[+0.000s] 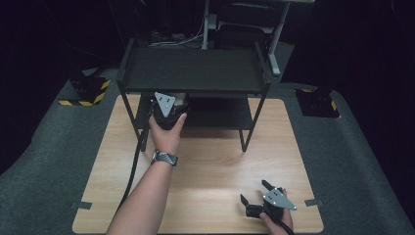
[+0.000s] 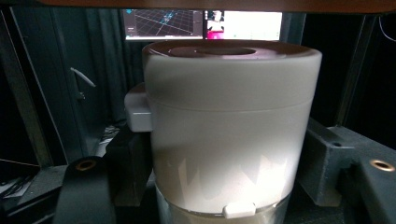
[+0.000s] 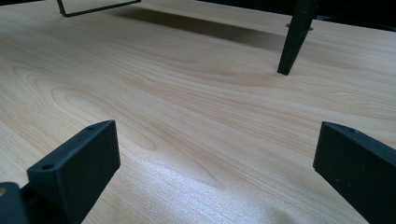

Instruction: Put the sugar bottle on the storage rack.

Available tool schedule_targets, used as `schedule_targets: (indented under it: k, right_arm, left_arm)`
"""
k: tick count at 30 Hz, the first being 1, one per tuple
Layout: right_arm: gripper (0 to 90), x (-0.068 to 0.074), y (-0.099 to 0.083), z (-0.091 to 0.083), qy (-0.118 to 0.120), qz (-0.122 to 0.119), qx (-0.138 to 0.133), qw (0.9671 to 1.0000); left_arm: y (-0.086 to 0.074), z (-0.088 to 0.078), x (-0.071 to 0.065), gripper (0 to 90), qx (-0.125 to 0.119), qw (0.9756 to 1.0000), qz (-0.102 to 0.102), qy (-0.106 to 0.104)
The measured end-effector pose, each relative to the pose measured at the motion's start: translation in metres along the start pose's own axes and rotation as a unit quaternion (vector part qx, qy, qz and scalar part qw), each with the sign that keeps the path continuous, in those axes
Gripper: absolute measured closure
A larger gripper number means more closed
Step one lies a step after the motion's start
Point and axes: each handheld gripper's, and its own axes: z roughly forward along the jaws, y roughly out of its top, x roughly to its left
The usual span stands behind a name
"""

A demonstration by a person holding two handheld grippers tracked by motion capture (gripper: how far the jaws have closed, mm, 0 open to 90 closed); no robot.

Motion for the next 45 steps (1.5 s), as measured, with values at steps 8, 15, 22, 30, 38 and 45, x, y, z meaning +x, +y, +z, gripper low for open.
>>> schedule_targets:
  k: [8,15,22,30,38,45]
  right_arm:
    - [0.1,0.0,0.0,0.0,0.0,-0.001,0.0,1.0]
    - [0.1,0.0,0.0,0.0,0.0,-0.001,-0.001,1.0]
    - [0.1,0.001,0.0,0.0,-0.001,-0.001,0.0,1.0]
    - [0.1,0.0,0.0,0.0,0.0,-0.002,0.0,1.0]
    - [0.1,0.0,0.0,0.0,0.0,-0.001,0.0,1.0]
    - [0.1,0.001,0.0,0.0,-0.001,-0.001,-0.001,1.0]
  left_arm:
    - [-0.003,0.003,-0.004,30.3,0.001,1.0,-0.004,0.005]
    - [-0.002,0.004,-0.004,29.1,0.009,0.9999,-0.003,0.005]
    - [0.001,0.002,0.0,20.4,0.017,0.9996,-0.02,-0.005]
    - [0.005,-0.008,0.003,1.3,0.025,0.9993,-0.027,-0.008]
    - [-0.003,-0.029,0.007,0.5,0.022,0.9994,-0.019,-0.02]
    - [-0.016,-0.055,0.011,0.4,0.013,0.9994,-0.011,-0.03]
